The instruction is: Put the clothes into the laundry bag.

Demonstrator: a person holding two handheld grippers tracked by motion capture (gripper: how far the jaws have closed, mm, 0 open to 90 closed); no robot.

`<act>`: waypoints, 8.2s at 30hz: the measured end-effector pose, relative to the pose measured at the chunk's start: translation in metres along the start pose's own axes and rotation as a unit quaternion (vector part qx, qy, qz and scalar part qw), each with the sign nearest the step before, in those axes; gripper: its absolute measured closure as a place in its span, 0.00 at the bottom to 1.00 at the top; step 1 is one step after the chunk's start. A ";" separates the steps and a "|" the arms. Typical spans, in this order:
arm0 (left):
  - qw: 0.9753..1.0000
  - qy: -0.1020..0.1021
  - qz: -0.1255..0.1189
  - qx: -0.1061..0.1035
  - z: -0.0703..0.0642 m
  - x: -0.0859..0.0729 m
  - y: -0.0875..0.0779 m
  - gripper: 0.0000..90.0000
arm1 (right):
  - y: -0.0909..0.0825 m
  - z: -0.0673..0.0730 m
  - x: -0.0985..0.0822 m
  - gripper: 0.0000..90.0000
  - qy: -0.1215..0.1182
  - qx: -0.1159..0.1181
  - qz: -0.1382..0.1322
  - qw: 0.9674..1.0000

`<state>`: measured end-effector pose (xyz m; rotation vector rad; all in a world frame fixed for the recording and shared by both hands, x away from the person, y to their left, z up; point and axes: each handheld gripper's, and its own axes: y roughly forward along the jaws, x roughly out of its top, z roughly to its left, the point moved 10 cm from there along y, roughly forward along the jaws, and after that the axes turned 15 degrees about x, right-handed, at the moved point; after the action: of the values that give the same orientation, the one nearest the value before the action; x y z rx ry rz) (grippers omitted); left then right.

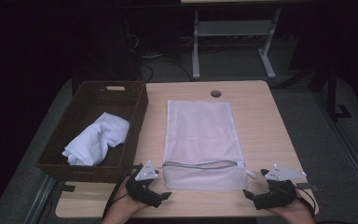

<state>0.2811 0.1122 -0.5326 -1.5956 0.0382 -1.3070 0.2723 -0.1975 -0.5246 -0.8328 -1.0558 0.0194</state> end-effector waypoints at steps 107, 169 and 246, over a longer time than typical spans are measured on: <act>1.000 -0.014 0.000 0.012 0.010 -0.006 -0.008 0.12 | 0.084 -0.124 0.082 1.00 0.065 -0.041 0.078 0.994; 1.000 -0.019 0.000 0.012 0.013 -0.008 -0.009 0.12 | 0.032 -0.164 0.052 1.00 0.105 -0.082 0.092 0.987; 1.000 -0.021 -0.012 0.015 0.014 -0.003 -0.013 0.12 | -0.062 -0.222 -0.008 1.00 0.195 -0.183 0.082 0.960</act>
<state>0.2834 0.1298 -0.5240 -1.6030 -0.0263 -1.2864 0.4172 -0.3766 -0.5421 -1.2021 -0.6223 -0.1995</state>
